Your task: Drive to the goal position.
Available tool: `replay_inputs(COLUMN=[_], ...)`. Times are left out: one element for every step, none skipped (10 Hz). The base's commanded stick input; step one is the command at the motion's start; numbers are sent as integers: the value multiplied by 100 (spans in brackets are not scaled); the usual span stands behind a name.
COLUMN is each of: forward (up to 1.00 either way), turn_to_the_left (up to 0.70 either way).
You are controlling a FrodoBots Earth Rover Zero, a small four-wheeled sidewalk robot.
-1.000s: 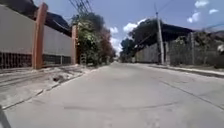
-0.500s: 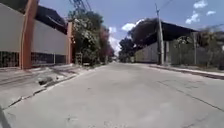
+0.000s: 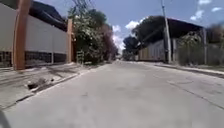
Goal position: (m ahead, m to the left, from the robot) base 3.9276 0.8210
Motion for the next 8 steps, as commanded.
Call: replay_inputs(forward=[100,100,100,100,100,100,100,100], turn_to_the_left=[3,3,3,-30,-26,-13,0,-7])
